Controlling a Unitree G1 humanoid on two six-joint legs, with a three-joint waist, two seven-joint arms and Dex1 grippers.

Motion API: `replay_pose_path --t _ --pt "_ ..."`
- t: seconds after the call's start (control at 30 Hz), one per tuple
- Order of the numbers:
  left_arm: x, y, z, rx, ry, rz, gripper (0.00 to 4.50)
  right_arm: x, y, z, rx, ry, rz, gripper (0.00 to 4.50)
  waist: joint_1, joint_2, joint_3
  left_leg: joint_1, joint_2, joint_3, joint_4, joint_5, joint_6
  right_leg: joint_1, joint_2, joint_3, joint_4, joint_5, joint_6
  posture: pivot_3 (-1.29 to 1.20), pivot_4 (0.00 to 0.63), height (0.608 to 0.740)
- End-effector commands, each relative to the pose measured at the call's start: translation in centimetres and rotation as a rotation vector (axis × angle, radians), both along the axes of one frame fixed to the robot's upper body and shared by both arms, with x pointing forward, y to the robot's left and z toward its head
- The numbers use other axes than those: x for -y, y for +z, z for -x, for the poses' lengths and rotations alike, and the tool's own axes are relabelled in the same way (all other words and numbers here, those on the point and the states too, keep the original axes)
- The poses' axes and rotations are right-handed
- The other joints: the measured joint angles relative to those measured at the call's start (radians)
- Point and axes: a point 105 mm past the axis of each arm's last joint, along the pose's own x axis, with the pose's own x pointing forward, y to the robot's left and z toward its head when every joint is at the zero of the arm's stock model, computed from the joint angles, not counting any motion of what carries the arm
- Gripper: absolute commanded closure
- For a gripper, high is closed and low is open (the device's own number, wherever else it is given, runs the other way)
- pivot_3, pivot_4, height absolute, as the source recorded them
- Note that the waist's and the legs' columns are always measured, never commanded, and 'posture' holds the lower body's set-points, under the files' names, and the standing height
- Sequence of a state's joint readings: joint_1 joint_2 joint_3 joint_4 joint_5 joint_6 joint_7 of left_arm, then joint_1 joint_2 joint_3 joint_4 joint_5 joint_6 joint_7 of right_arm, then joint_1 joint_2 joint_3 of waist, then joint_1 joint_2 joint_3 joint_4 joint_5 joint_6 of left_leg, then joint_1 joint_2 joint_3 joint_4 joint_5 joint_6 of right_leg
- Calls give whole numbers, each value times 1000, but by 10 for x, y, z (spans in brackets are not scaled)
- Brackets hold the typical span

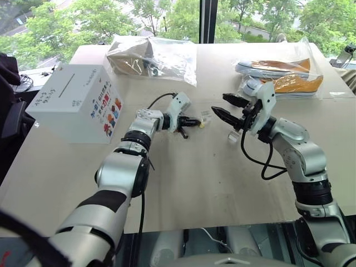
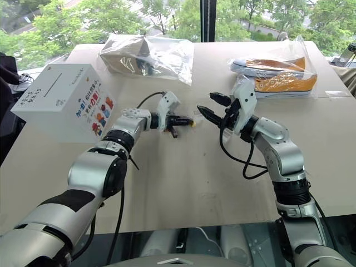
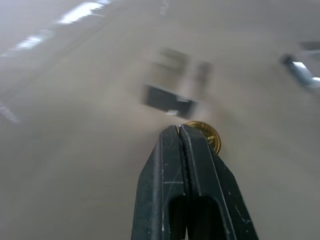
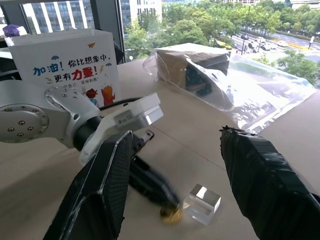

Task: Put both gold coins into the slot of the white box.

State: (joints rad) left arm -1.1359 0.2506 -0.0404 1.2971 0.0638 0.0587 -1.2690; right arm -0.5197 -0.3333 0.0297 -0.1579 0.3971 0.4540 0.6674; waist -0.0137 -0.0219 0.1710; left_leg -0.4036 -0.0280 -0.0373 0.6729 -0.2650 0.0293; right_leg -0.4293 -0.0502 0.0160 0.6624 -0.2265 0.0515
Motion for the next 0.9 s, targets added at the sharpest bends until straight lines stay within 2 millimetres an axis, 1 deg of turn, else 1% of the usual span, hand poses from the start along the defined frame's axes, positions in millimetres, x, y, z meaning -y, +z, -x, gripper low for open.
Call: replay_pose_path --t 0.03,0.07,0.13,0.27,0.3,0.37,0.4,0.43,0.5,0.57,0.63,0.67,0.73,0.77,0.8,0.83,0.87,0.9 --pt "8 -13 32 -138 -246 -16 4488 0 13 6 63 8 -9 1473 -1 0 0 0 0 0 0 0 0 0 0 0 0 0 0 0 150 740" --pt "9 -14 40 -154 -309 -18 4488 0 11 6 56 7 0 1473 -3 0 0 0 0 0 0 0 0 0 0 0 0 0 0 0 150 740" --pt "11 -14 48 -154 -374 -13 4488 2 8 5 45 4 16 1473 -4 0 0 0 2 0 0 0 0 0 1 1 0 0 0 0 150 740" --pt "16 0 47 -59 -393 52 4488 6 -4 5 14 2 80 1473 -4 0 0 1 4 0 0 0 0 0 1 2 1 0 0 0 150 740" --pt "15 5 41 6 -345 47 4488 7 -9 7 5 15 117 1473 -4 0 0 1 4 0 0 0 0 0 1 2 1 0 0 0 150 740" --pt "10 24 27 174 -218 64 4488 8 -26 16 -33 77 212 1473 -3 0 0 1 4 1 0 0 0 0 1 2 1 0 0 0 150 740" --pt "5 33 24 232 -166 62 4488 8 -33 20 -51 106 255 1473 -3 0 0 0 5 0 0 0 0 0 0 2 1 0 0 0 150 740" --pt "-3 44 28 287 -130 62 4488 8 -41 24 -65 135 311 1473 -4 0 0 0 5 0 0 0 0 0 0 2 1 0 0 0 150 740" --pt "-20 60 47 365 -83 37 4488 6 -56 29 -85 188 435 1473 -17 0 0 0 5 1 0 0 1 -1 1 4 1 0 0 0 150 740" --pt "-38 68 74 403 -46 -30 4488 1 -63 30 -110 228 492 1473 -31 1 1 1 6 1 -1 0 1 -3 1 8 1 0 0 0 150 740" --pt "-51 72 98 407 -19 -86 4488 -5 -63 29 -140 236 496 1473 -36 1 1 3 6 0 -3 -1 0 -3 1 11 1 0 0 0 150 740" --pt "-57 74 109 399 -8 -107 4488 -8 -64 28 -144 242 504 1473 -29 1 1 4 6 -1 -3 -1 0 -3 1 12 1 0 0 0 150 740" --pt "-83 72 137 388 75 -196 4488 -16 -70 25 -149 251 553 1473 -26 1 1 5 7 -3 -3 -1 0 -2 1 10 1 0 -1 0 150 740" --pt "-92 72 143 390 143 -218 4488 -19 -74 24 -151 258 573 1473 -35 1 1 5 7 -3 -3 -1 0 -2 1 10 1 1 -1 0 150 740" --pt "-97 73 147 397 194 -224 4488 -22 -77 24 -156 266 586 1473 -29 2 1 6 7 -1 -3 -1 0 -2 1 13 1 1 -2 0 150 740" --pt "-99 74 148 401 225 -220 4488 -23 -78 24 -160 271 591 1473 -24 1 1 7 7 -2 -3 -1 0 -1 1 12 1 1 -2 0 150 740" --pt "-99 75 149 399 246 -203 4488 -24 -80 24 -167 276 593 1473 -8 1 1 7 6 -3 -3 -1 0 0 1 11 0 1 -2 0 150 740" --pt "-97 74 156 376 255 -167 4488 -26 -83 23 -174 276 603 1473 3 1 1 6 5 -7 -2 -1 0 1 1 7 0 1 -2 0 150 740"
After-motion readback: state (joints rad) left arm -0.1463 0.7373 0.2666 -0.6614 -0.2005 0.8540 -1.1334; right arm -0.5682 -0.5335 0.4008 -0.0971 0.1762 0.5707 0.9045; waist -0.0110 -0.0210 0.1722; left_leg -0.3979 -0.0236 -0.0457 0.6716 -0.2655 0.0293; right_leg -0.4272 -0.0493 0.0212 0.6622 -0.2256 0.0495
